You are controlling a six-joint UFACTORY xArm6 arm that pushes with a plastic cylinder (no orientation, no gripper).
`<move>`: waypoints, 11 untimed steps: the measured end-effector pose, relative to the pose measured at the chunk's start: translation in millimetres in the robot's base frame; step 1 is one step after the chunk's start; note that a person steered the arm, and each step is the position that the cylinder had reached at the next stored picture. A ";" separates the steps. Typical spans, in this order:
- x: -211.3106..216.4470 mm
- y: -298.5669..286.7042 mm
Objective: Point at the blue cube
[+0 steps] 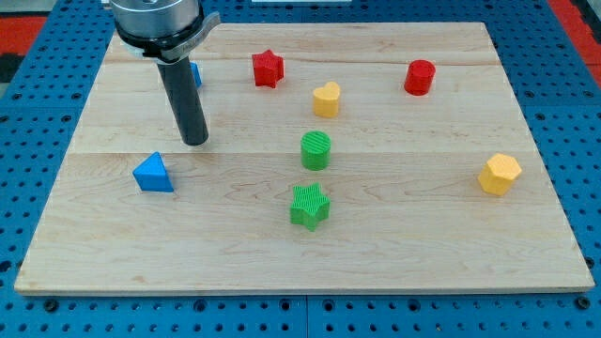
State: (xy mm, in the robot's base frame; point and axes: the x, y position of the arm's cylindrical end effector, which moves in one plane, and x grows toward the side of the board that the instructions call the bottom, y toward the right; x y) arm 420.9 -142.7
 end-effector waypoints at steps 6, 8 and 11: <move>-44.4 19.2; -39.9 10.0; -93.7 43.8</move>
